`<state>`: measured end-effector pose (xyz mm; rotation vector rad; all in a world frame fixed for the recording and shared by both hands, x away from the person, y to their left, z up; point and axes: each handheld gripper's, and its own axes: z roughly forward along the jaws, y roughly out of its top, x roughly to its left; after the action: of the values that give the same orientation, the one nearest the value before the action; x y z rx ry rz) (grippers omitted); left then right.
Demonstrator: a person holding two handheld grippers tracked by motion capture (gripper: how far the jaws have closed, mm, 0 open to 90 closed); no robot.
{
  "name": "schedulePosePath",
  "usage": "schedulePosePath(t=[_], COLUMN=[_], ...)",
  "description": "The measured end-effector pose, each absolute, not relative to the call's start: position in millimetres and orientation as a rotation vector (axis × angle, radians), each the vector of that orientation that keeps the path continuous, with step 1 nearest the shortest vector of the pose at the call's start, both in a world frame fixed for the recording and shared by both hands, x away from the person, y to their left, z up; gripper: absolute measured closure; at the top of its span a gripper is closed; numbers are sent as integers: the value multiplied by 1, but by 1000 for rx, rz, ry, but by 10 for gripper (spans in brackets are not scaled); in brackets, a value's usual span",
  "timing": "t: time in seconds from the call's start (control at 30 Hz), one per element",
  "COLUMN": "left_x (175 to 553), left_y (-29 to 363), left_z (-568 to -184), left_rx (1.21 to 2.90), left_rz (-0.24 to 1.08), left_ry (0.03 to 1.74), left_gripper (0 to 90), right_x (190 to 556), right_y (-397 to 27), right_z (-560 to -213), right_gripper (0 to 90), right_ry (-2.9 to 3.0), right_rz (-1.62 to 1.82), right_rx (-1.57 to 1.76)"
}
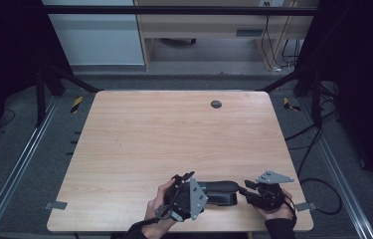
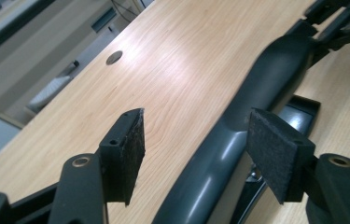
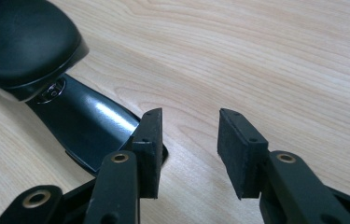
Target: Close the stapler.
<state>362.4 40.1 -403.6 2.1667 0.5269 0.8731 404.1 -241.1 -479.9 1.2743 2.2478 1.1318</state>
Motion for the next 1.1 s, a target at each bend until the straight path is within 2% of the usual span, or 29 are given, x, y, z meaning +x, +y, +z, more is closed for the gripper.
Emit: schedulePosePath(t=[0.27,0.93,1.1], left_x=[378,386,384], left_y=[75,185,204], left_z=[-401,-426,-435], left_rx=[2133,1989,1961], left_rz=[795,822,830], left_ry=[638,945,991], left_gripper=[352,353,353], right_x=[405,395,390], right_y=[-249,-251,-250], right_z=[-474,-448,-438], right_gripper=[687,876,900], right_ry=[2216,2163,2151], right_rz=[1158,1292,1344], right_rx=[1278,1206,1170])
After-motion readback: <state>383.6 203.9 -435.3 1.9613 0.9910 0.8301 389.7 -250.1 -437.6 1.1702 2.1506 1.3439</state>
